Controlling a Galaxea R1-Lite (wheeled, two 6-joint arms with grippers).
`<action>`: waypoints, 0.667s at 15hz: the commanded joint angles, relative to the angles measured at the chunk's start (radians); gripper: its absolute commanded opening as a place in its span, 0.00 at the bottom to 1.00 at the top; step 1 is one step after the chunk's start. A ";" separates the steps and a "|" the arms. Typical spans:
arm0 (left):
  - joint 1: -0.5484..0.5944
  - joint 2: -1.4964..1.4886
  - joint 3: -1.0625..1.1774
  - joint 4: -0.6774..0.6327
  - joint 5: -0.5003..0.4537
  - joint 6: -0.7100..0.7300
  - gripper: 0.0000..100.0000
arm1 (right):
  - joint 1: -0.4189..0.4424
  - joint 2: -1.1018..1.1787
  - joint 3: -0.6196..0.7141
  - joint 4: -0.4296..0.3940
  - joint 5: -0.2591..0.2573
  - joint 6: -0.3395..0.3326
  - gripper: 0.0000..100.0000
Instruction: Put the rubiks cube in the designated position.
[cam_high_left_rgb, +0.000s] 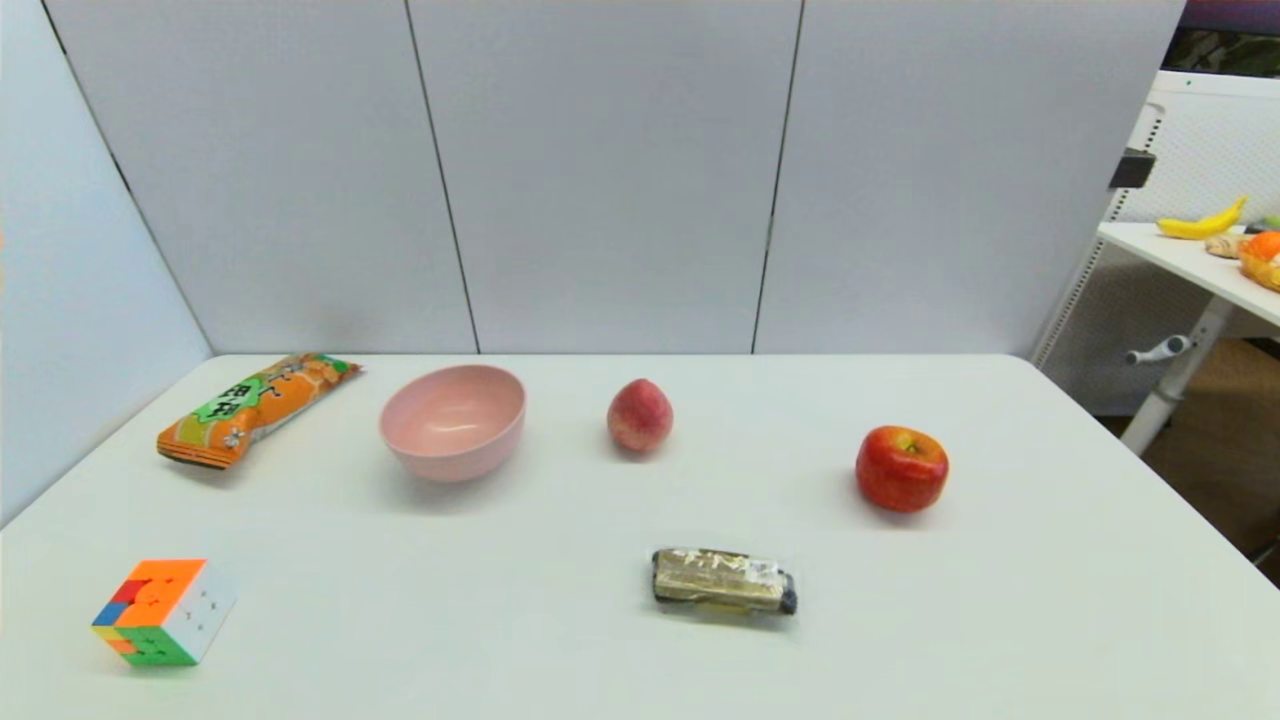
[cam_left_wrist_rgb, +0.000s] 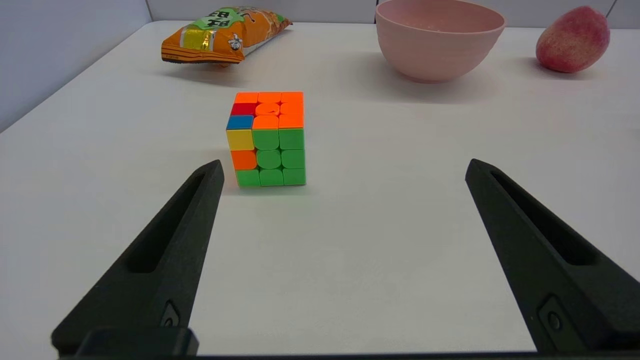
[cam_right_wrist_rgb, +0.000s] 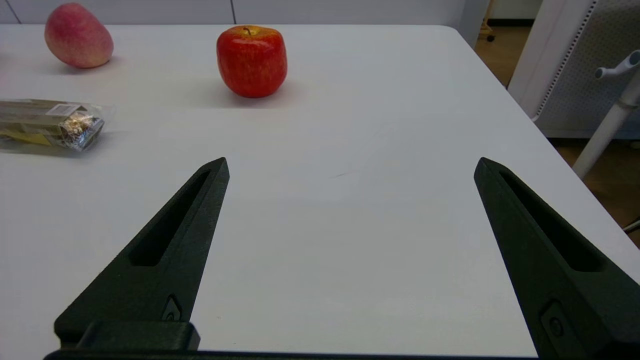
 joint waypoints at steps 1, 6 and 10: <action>0.000 0.001 0.000 0.000 0.000 0.000 1.00 | 0.001 0.001 0.000 0.000 0.000 0.000 1.00; 0.000 0.023 -0.005 0.004 0.002 -0.008 1.00 | 0.001 0.001 0.000 -0.002 0.000 0.000 1.00; 0.035 0.419 -0.229 -0.002 0.003 -0.002 1.00 | 0.001 0.001 0.000 0.000 0.000 0.000 1.00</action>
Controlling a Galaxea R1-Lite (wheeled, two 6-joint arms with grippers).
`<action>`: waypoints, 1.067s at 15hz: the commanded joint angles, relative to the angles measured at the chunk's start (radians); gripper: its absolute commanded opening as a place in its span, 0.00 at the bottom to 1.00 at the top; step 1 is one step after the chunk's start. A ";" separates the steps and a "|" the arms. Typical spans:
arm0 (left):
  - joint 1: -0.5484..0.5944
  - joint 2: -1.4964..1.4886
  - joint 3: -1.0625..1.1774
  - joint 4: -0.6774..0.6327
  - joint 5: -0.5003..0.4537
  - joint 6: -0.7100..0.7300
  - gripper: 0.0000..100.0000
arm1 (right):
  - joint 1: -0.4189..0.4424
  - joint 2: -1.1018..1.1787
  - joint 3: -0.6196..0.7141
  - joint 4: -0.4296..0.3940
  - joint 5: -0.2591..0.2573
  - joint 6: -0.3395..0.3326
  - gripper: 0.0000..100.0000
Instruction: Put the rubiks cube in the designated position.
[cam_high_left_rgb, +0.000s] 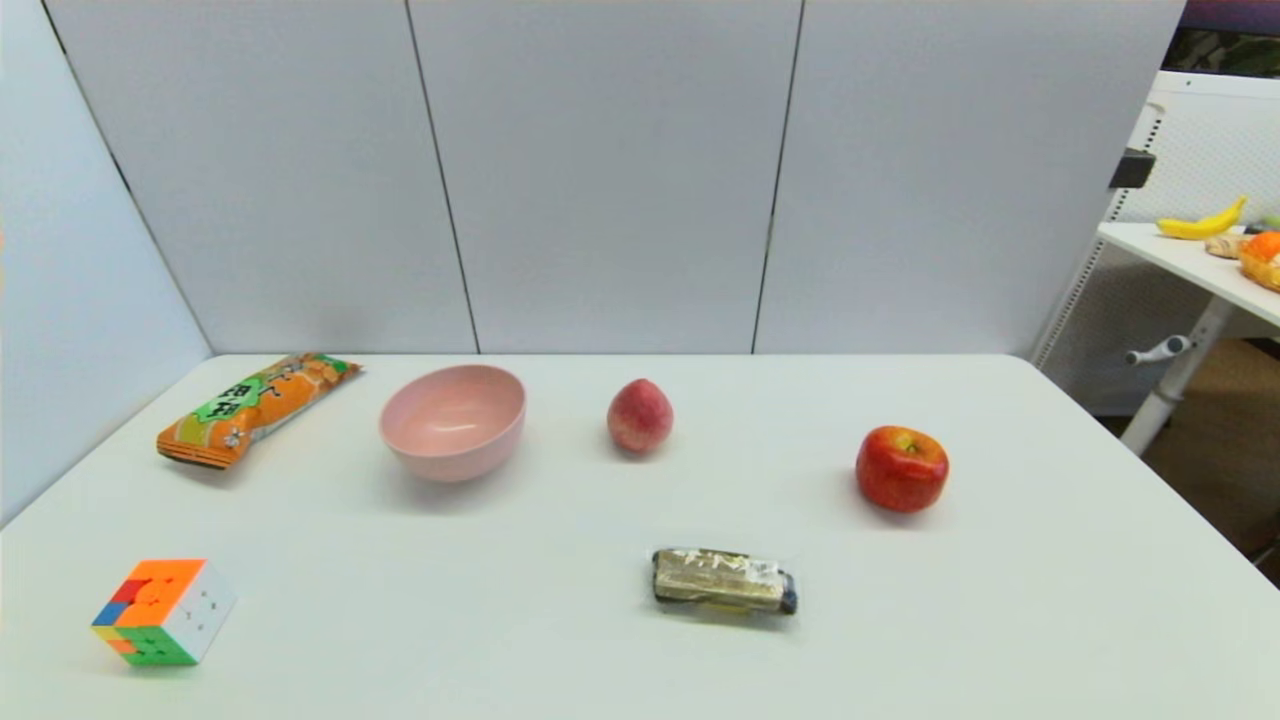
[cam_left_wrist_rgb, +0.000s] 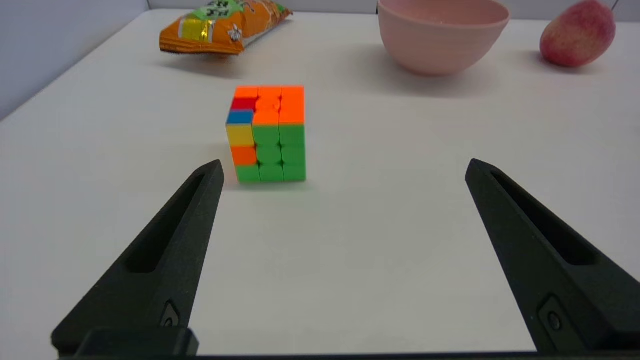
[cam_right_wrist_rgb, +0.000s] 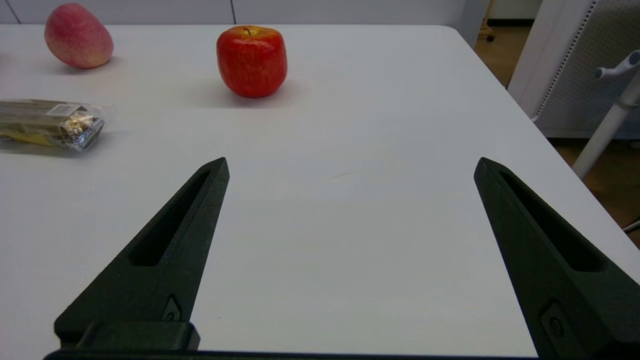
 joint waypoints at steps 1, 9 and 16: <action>0.037 0.471 -0.249 -0.004 0.008 0.004 1.00 | 0.001 0.001 0.000 0.000 0.000 -0.001 1.00; 0.111 1.071 -0.683 0.106 0.160 0.050 1.00 | 0.001 0.001 0.000 0.000 0.000 -0.001 1.00; 0.175 1.290 -0.846 0.296 -0.112 0.197 1.00 | 0.001 0.001 0.000 0.000 0.000 -0.001 1.00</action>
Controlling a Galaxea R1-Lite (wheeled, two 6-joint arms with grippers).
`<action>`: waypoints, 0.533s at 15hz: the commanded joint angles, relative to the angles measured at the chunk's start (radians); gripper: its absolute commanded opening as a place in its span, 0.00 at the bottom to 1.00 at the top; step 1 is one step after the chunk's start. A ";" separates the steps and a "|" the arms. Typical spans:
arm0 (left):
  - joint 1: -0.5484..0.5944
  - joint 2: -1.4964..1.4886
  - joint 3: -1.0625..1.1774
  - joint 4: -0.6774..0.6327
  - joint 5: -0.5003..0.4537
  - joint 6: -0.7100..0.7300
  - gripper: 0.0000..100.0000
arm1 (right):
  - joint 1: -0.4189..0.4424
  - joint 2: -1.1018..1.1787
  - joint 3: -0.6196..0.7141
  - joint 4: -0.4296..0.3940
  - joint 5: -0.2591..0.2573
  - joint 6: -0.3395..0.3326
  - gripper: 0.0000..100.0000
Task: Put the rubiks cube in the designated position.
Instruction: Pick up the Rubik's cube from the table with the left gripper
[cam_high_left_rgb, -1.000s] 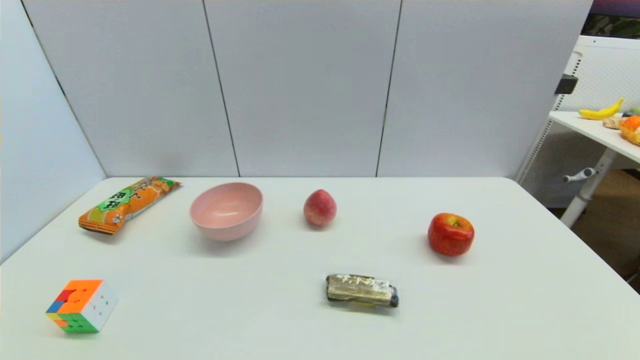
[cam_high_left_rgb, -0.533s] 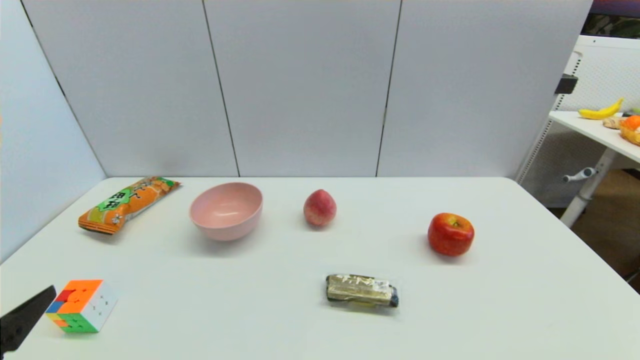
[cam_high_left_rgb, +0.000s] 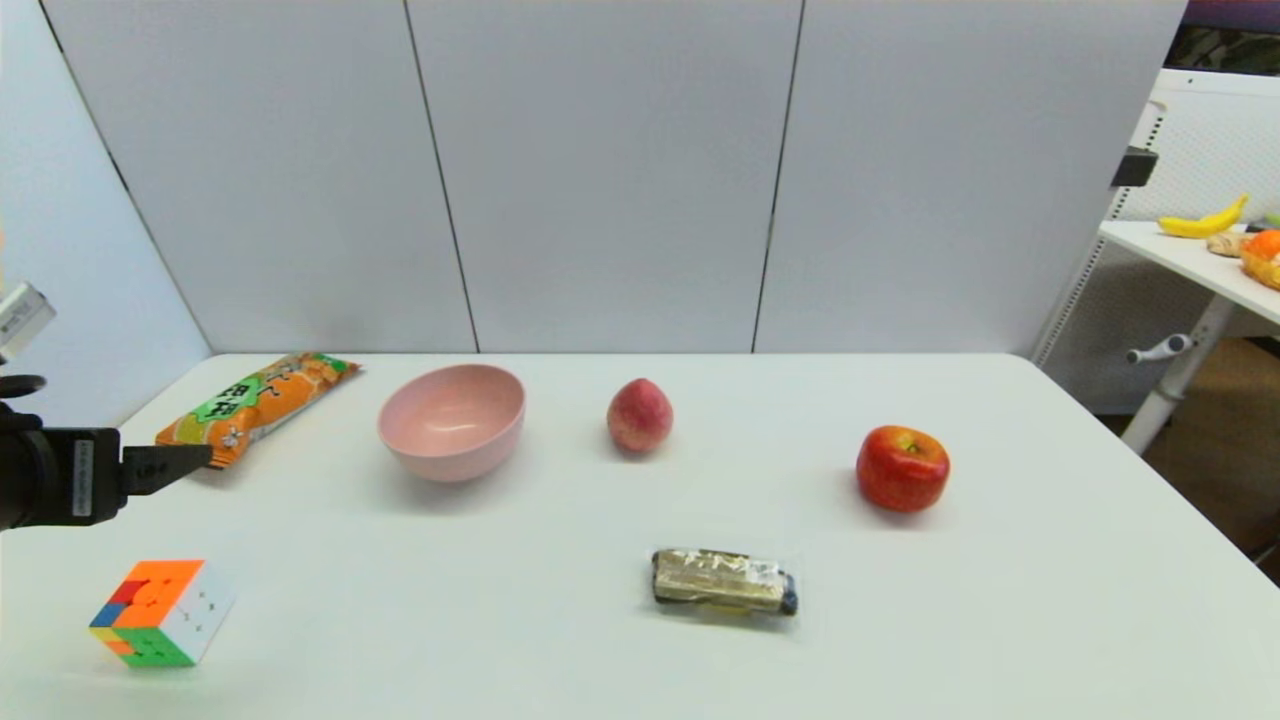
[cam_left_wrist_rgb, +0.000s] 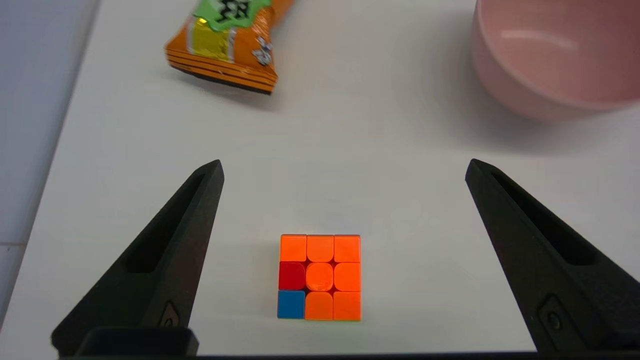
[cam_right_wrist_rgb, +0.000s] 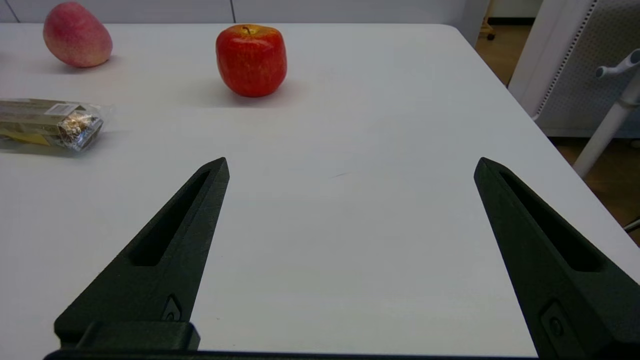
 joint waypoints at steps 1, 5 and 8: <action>0.035 0.157 -0.099 0.181 -0.095 0.076 1.00 | 0.001 0.001 0.000 0.000 0.000 0.000 1.00; 0.081 0.218 -0.139 0.281 -0.109 0.176 1.00 | 0.001 0.001 0.000 0.000 0.000 0.000 1.00; 0.094 0.243 -0.137 0.333 -0.113 0.189 1.00 | 0.001 0.001 0.000 0.000 0.000 0.000 1.00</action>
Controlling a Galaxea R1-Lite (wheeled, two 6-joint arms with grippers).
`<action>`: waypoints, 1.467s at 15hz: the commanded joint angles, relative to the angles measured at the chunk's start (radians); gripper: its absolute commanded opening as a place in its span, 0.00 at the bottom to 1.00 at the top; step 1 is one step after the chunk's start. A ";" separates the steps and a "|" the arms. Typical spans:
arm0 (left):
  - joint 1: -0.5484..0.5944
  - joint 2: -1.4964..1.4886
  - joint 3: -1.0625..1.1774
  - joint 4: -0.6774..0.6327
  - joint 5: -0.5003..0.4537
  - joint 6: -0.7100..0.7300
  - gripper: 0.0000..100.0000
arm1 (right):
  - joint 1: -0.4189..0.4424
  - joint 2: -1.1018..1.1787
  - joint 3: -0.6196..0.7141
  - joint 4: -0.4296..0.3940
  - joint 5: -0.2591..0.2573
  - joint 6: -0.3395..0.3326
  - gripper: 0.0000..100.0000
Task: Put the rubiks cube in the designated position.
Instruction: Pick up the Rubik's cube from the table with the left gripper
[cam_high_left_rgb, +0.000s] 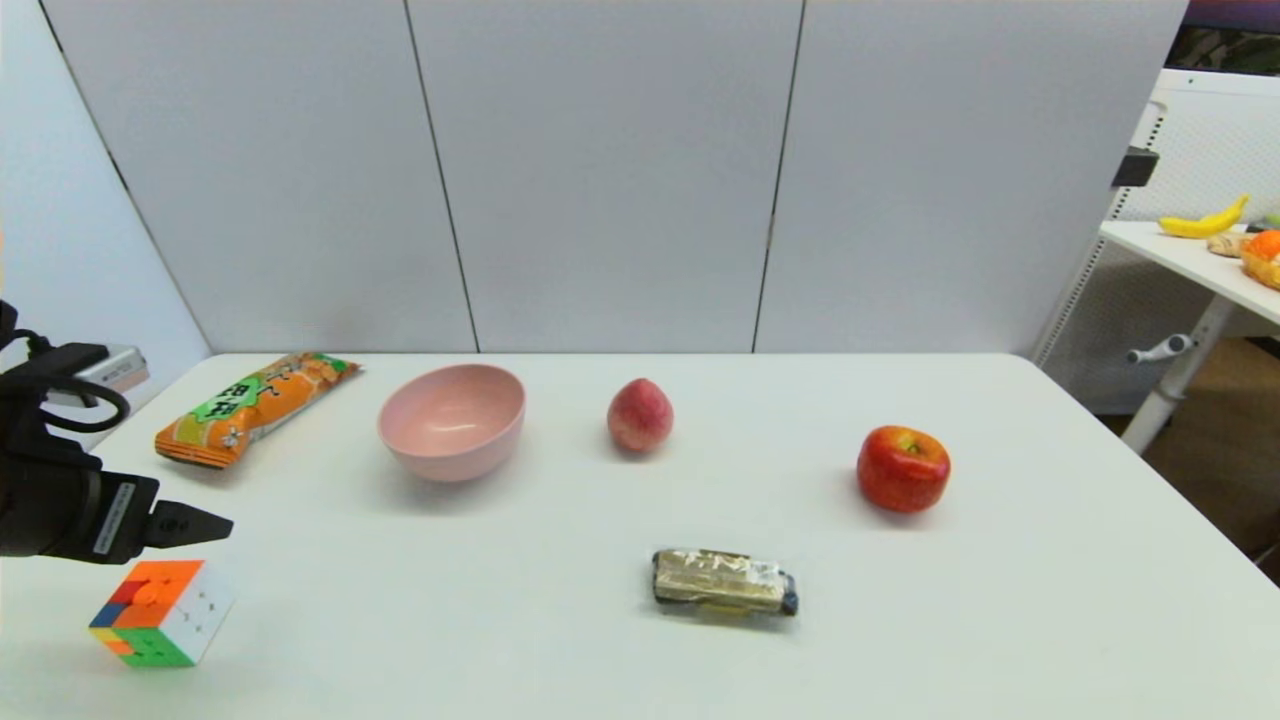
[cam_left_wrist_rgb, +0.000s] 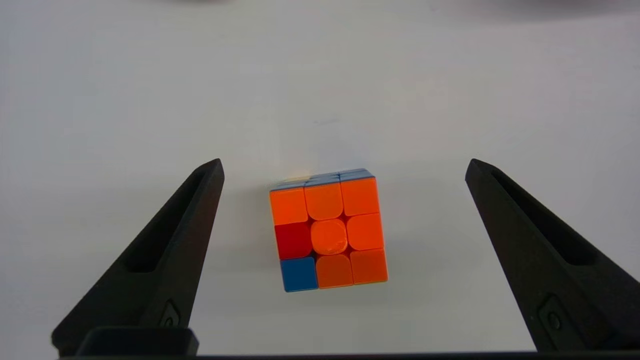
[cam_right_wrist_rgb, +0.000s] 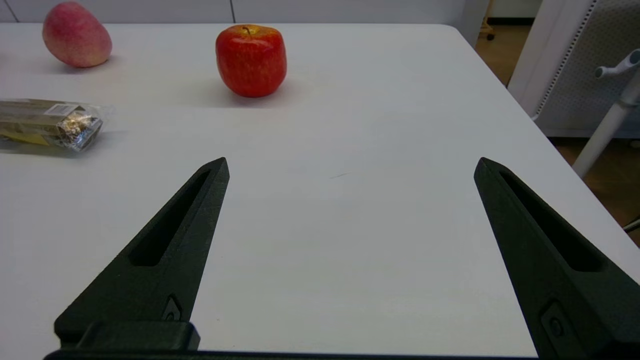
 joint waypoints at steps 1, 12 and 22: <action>0.022 0.052 -0.002 0.061 -0.001 0.026 1.00 | 0.001 0.001 0.000 0.000 0.000 0.000 1.00; 0.085 0.111 0.001 0.127 0.008 0.059 1.00 | -0.001 0.001 0.000 0.000 0.000 0.000 1.00; 0.079 0.150 -0.005 0.127 -0.004 0.059 0.00 | 0.001 0.001 0.000 0.000 0.000 0.000 1.00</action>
